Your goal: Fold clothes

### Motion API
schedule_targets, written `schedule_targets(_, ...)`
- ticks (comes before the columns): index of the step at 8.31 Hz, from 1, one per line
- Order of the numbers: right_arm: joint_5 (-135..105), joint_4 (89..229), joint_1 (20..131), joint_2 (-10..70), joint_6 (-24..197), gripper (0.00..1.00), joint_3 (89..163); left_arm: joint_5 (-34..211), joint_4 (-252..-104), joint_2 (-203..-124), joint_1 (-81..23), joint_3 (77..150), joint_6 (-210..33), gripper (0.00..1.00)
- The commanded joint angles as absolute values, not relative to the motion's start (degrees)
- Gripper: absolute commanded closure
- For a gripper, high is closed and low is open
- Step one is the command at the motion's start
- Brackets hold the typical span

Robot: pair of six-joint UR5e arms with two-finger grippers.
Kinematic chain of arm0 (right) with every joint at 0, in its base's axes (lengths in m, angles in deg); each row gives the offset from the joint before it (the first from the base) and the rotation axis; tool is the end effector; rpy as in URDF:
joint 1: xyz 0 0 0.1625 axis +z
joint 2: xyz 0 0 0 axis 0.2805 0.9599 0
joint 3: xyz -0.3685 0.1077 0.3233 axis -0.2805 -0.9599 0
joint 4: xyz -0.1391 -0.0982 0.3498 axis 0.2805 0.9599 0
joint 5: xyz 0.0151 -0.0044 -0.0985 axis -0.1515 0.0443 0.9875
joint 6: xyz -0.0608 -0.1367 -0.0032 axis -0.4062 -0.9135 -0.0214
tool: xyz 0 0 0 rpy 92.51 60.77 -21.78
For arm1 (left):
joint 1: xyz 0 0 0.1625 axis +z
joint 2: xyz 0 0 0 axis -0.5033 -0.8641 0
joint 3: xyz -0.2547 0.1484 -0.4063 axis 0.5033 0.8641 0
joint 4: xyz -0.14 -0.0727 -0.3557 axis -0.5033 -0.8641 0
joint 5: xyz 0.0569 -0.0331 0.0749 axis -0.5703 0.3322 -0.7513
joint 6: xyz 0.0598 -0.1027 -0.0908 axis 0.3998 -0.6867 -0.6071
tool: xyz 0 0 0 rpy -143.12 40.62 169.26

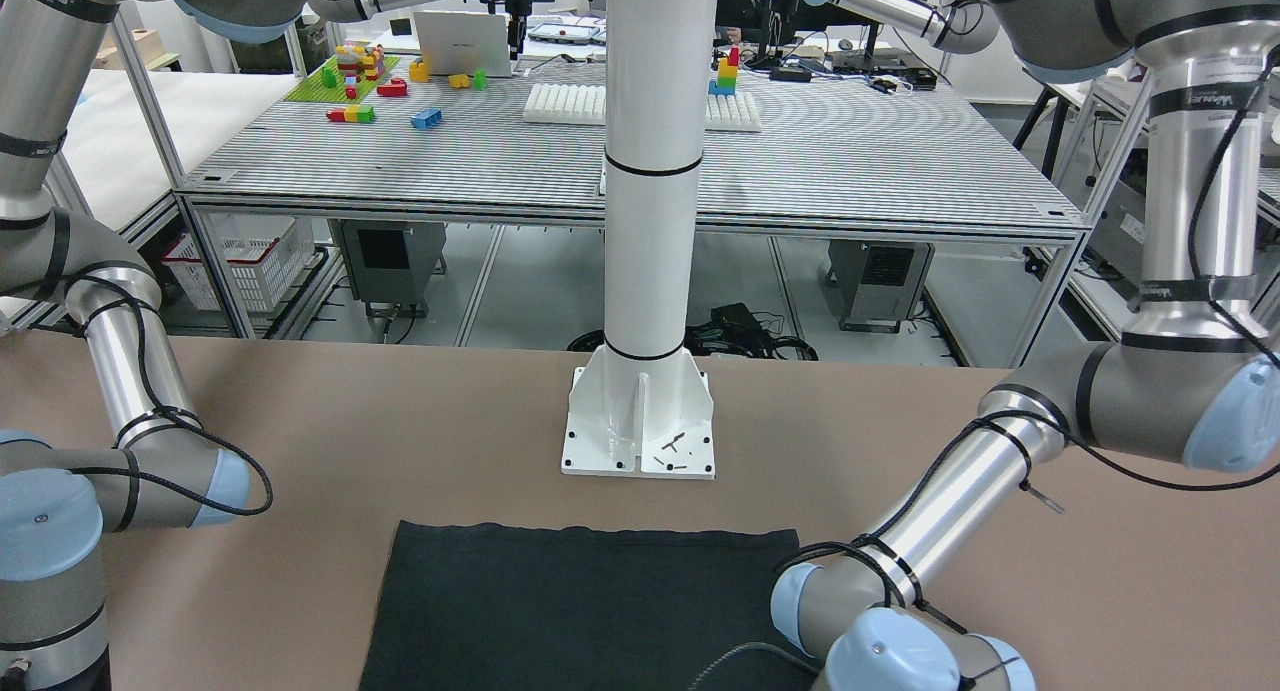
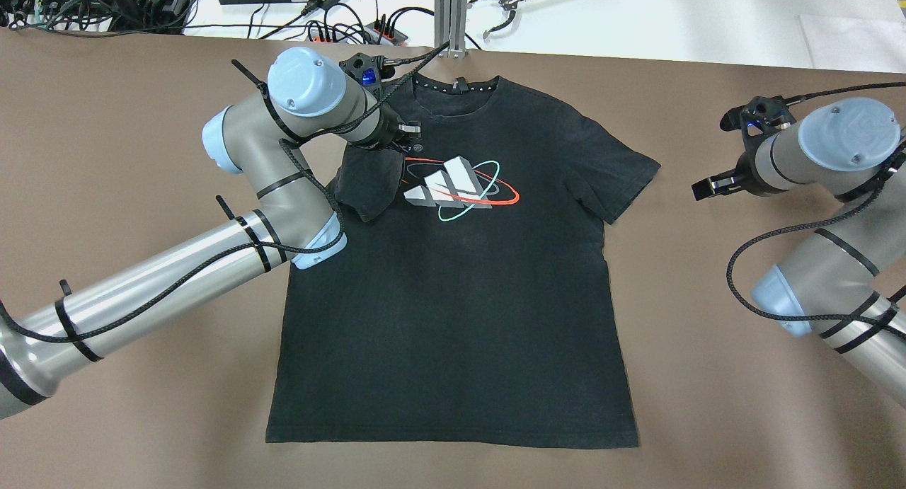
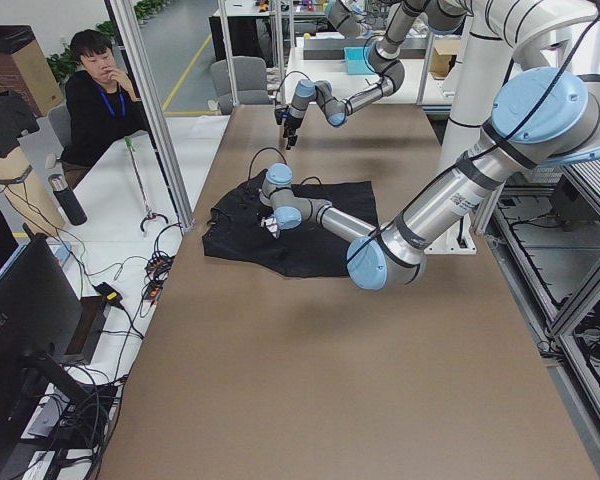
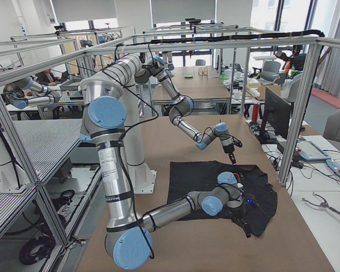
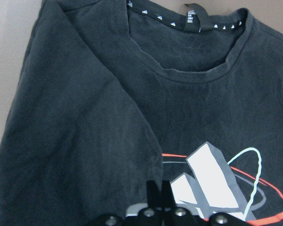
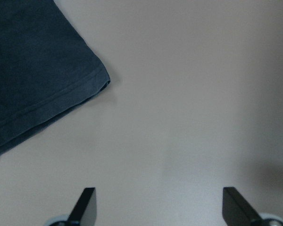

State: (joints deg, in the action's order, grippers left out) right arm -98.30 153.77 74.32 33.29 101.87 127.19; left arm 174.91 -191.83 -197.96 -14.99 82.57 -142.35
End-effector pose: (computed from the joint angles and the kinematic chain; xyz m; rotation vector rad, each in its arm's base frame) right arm -0.2681 -0.6029 0.5623 0.4334 -0.5891 -0.0942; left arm 0.5806 -0.7083 0.2839 0.3726 1.0744 -0.1911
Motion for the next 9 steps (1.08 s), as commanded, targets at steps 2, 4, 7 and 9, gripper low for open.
schedule_targets(2,-98.2,153.8,73.8,33.3,102.3,0.06,127.2,172.8,-191.3,-200.4,-14.5,79.0,-144.4,1.00)
schedule_targets(4,-97.8,150.8,72.4,31.2,102.9,0.05,123.4,170.8,-191.7,-200.4,-13.0,79.7,-144.4,0.06)
schedule_targets(7,-97.8,131.0,71.5,24.4,115.2,0.06,105.7,168.2,-191.9,-200.3,-11.5,79.8,-144.4,0.06)
schedule_targets(9,-97.7,130.8,70.3,22.0,122.8,0.08,104.9,168.1,-191.9,-200.3,-10.9,79.8,-144.4,0.06)
